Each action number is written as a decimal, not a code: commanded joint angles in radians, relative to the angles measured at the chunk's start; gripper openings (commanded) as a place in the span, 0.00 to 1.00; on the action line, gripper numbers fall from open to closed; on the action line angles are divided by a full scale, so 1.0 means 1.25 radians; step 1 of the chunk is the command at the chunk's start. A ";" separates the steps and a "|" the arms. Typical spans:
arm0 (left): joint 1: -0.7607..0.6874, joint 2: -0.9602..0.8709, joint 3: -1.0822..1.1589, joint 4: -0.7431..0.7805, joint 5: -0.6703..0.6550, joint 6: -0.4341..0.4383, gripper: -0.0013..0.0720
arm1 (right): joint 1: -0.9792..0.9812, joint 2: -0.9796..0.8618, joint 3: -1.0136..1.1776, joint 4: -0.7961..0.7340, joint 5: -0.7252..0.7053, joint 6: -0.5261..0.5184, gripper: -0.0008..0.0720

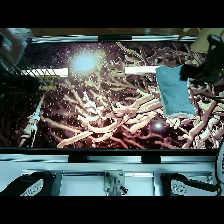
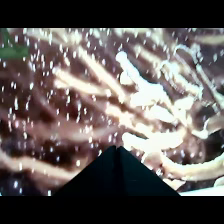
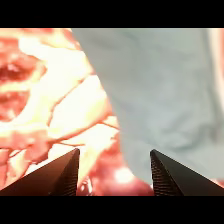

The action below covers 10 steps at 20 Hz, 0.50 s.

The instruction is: Fold the shirts.

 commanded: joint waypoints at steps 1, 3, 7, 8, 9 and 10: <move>-0.080 -0.132 0.038 0.152 -0.163 -0.038 0.26 | 0.186 0.005 0.018 -0.056 0.045 -0.031 0.76; -0.115 -0.199 0.047 0.154 -0.209 -0.041 0.99 | 0.246 -0.050 -0.003 -0.037 0.007 0.031 0.76; -0.148 -0.237 0.047 0.153 -0.195 -0.041 0.99 | 0.253 -0.156 -0.003 0.040 -0.131 0.065 0.76; -0.148 -0.237 0.047 0.154 -0.187 -0.041 0.99 | 0.253 -0.167 -0.003 0.042 -0.144 0.065 0.76; -0.148 -0.237 0.047 0.154 -0.186 -0.041 0.99 | 0.253 -0.172 -0.003 0.042 -0.146 0.065 0.76; -0.148 -0.237 0.047 0.154 -0.186 -0.041 0.99 | 0.253 -0.173 -0.003 0.042 -0.141 0.065 0.76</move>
